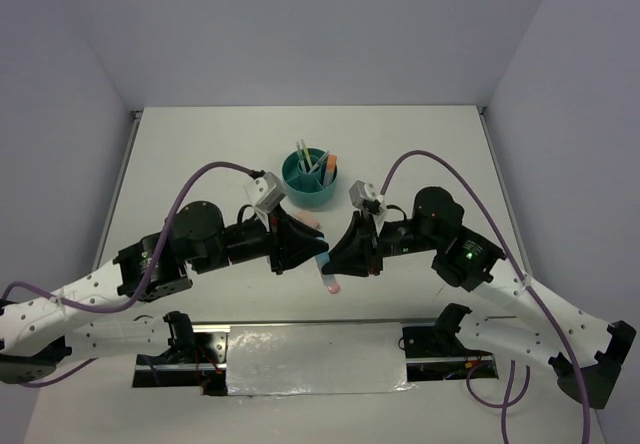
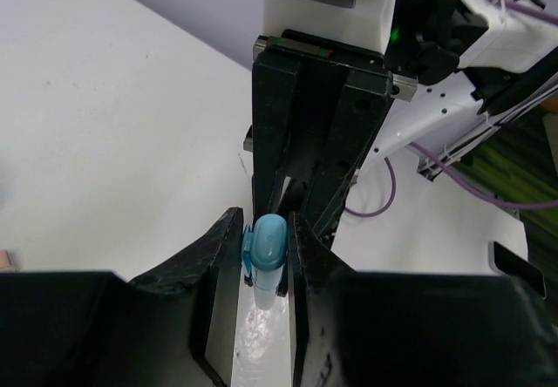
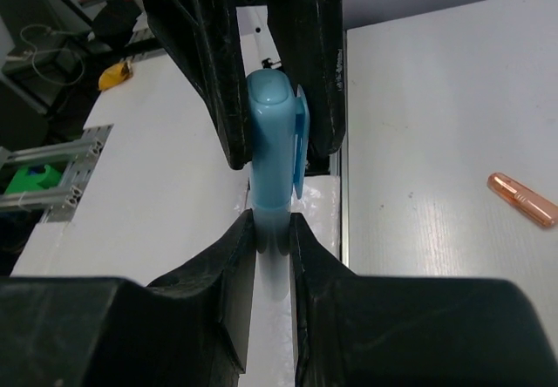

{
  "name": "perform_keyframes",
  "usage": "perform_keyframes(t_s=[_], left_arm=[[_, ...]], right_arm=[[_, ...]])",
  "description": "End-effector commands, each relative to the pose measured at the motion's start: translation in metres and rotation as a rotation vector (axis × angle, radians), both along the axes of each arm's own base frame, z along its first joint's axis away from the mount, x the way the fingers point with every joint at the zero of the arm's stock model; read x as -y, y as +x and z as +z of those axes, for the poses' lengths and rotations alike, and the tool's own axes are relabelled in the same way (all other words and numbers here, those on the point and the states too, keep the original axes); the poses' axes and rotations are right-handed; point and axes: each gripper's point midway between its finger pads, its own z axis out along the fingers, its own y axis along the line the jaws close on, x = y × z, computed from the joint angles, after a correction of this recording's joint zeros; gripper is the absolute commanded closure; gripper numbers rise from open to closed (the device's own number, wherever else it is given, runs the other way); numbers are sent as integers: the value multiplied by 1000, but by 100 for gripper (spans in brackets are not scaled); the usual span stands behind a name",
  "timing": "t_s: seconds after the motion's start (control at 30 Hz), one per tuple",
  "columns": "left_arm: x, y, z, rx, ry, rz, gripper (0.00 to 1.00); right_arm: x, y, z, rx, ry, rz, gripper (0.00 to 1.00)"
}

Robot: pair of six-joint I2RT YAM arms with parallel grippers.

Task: Sort the stationery into containers
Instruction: Close the pen cap on the pen.

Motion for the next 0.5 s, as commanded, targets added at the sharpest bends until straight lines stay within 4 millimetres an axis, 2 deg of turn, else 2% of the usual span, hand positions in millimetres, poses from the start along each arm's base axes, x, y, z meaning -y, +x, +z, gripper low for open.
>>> perform_keyframes(t_s=[0.0, 0.03, 0.1, 0.13, 0.2, 0.43, 0.47], left_arm=[[9, -3, -14, -42, 4, -28, 100], [11, -3, -17, -48, 1, -34, 100], [16, -6, -36, -79, 22, -51, 100], [19, -9, -36, -84, 7, -73, 100], [23, -19, -49, -113, 10, -132, 100], [21, -46, -75, -124, 16, -277, 100], [20, -49, -81, -126, 19, -290, 100]], right_arm=[[8, 10, 69, 132, 220, -102, 100], [8, 11, 76, 133, 242, -108, 100], [9, 11, 98, 142, 297, -115, 100], [8, 13, 107, 145, 312, -120, 100], [6, 17, 121, 154, 345, -133, 100], [12, 14, 147, 217, 379, -51, 100], [13, 20, 148, 222, 376, -64, 100]])
